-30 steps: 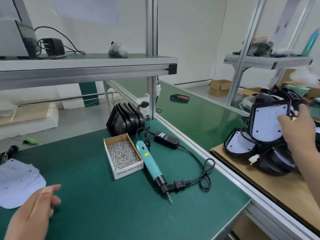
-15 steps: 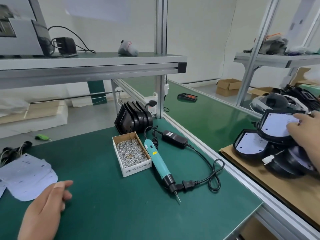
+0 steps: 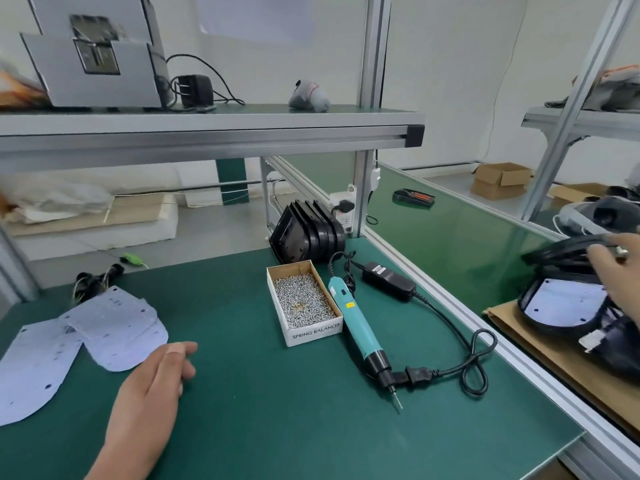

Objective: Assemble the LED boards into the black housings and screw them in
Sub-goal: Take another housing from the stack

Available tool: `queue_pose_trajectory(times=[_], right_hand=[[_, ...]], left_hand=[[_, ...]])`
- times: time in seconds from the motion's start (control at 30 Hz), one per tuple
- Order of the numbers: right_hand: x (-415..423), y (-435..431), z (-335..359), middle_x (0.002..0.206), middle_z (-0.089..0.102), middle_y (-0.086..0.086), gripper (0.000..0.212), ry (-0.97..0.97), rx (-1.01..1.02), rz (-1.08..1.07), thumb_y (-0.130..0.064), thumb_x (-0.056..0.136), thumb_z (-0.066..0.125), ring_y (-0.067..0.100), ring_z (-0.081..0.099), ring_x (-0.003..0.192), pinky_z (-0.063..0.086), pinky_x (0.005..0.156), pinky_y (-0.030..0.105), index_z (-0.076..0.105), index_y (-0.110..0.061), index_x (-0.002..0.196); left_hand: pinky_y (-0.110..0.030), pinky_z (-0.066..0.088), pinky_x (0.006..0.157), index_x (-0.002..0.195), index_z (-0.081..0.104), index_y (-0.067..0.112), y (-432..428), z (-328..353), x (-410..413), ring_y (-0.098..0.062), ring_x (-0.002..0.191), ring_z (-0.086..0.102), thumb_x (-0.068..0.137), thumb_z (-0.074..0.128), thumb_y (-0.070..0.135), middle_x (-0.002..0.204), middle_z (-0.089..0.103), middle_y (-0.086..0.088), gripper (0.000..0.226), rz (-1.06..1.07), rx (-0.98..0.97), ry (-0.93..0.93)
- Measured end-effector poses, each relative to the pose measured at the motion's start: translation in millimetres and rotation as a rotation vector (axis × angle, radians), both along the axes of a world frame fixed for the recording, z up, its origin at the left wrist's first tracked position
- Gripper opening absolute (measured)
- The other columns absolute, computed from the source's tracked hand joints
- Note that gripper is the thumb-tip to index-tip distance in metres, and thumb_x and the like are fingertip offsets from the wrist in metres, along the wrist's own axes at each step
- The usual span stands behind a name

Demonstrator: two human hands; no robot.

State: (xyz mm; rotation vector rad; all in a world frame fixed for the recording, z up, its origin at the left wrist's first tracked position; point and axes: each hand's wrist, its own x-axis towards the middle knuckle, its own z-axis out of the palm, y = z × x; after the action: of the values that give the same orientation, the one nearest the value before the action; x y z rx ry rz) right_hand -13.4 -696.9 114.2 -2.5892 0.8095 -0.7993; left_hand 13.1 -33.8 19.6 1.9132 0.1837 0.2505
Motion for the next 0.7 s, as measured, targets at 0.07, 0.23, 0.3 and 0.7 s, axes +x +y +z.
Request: queue_pose_trajectory(times=[0.07,0.23,0.3,0.7], right_hand=[[8.7,33.5,-11.0,0.134,0.061,0.014,0.037,-0.078,-0.084,-0.061,-0.037,0.100,0.051,0.039,0.048,0.134,0.039,0.116,0.061,0.072,-0.018,0.123],[46.1,130.8,-20.9,0.102,0.074,0.010,0.025,-0.268,-0.252,0.227,-0.027,0.102,0.061,0.033,0.052,0.115,0.038,0.109,0.050,0.080,-0.011,0.099],[62.2,172.9,-26.7,0.101,0.074,0.006,0.018,-0.246,-0.212,0.338,-0.023,0.100,0.065,0.033,0.050,0.113,0.041,0.099,0.046,0.080,-0.013,0.101],[192.8,352.8,-28.5,0.103,0.073,0.001,0.019,-0.088,-0.382,0.805,-0.021,0.104,0.060,0.027,0.065,0.100,0.052,0.084,0.039,0.078,-0.021,0.113]], left_hand=[[-0.039,0.052,0.078,0.104,0.072,0.052,1.1,-3.3,1.5,-0.020,0.079,0.062,0.085,0.035,0.070,0.082,0.066,0.013,0.045,-0.001,0.005,0.000],[-0.042,0.053,0.078,0.110,0.070,0.052,6.8,-14.9,7.2,-0.015,0.079,0.063,0.088,0.033,0.070,0.089,0.068,0.014,0.046,-0.012,0.011,-0.010],[-0.043,0.054,0.080,0.111,0.069,0.052,7.4,-17.6,9.4,-0.015,0.079,0.062,0.088,0.033,0.068,0.090,0.068,0.014,0.046,-0.014,0.009,-0.004],[-0.035,0.051,0.071,0.107,0.069,0.048,5.9,-17.0,8.7,-0.002,0.064,0.055,0.085,0.034,0.070,0.080,0.064,0.016,0.047,0.002,-0.034,0.015]])
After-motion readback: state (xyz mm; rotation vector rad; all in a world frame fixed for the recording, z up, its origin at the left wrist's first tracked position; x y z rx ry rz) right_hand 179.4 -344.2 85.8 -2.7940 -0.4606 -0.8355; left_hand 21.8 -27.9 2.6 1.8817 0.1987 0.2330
